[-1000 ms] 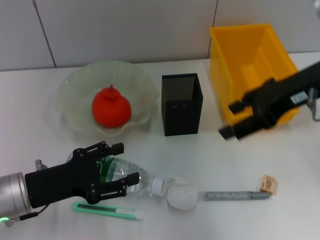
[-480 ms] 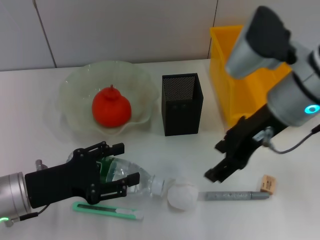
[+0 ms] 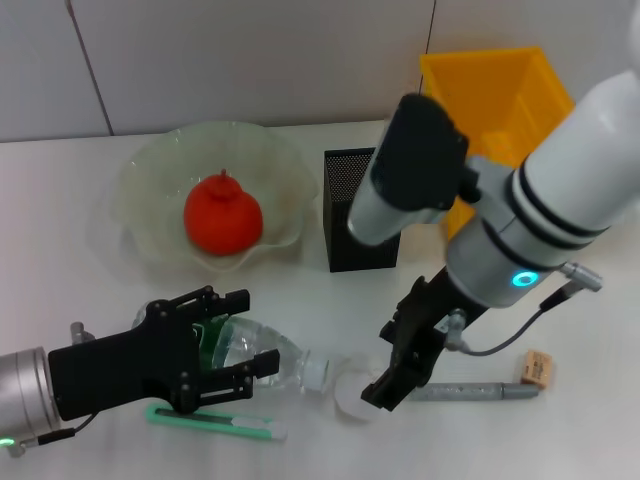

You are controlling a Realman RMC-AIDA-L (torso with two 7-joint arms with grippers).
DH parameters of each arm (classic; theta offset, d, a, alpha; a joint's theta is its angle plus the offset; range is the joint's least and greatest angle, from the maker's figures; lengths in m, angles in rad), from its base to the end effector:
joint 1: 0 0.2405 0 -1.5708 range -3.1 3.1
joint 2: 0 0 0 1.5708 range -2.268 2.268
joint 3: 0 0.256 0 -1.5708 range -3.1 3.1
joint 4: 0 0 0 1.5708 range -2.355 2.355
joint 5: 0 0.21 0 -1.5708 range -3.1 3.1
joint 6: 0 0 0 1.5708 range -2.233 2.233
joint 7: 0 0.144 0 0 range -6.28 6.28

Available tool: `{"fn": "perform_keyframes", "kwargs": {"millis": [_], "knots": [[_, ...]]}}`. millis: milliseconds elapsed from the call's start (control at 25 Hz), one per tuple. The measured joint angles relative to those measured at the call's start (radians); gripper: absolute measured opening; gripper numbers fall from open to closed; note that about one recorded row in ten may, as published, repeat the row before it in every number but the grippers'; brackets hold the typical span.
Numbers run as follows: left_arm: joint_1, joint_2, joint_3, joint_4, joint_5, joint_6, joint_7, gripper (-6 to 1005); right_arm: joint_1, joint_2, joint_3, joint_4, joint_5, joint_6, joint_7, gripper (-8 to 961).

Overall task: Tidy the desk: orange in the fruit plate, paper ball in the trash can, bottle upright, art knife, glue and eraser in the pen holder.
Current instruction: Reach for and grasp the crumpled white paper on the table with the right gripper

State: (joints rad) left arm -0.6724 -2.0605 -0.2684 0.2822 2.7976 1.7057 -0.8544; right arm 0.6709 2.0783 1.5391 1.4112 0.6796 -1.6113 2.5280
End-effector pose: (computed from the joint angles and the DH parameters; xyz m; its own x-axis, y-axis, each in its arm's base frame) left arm -0.2653 0.2963 -0.0370 0.7642 0.1815 0.6190 0.3143 -0.9427 -0.1116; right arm 0.1240 0.3293 -0.0375 0.8521 -0.4021 0.3350 -0.3400 -0.9120 -0.2296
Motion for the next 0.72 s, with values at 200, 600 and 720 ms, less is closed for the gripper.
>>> {"fn": "perform_keyframes", "kwargs": {"millis": [200, 600, 720], "knots": [[0.001, 0.000, 0.000, 0.000, 0.000, 0.004, 0.000, 818, 0.014, 0.000, -0.055, -0.054, -0.005, 0.070, 0.010, 780], [0.002, 0.001, 0.002, 0.002, 0.000, 0.007, 0.000, 817, 0.040, 0.002, -0.103, -0.140, -0.008, 0.151, 0.022, 780], [0.002, 0.001, 0.002, 0.002, -0.001, 0.007, 0.000, 817, 0.041, 0.002, -0.128, -0.150, -0.006, 0.165, 0.022, 781]]}}
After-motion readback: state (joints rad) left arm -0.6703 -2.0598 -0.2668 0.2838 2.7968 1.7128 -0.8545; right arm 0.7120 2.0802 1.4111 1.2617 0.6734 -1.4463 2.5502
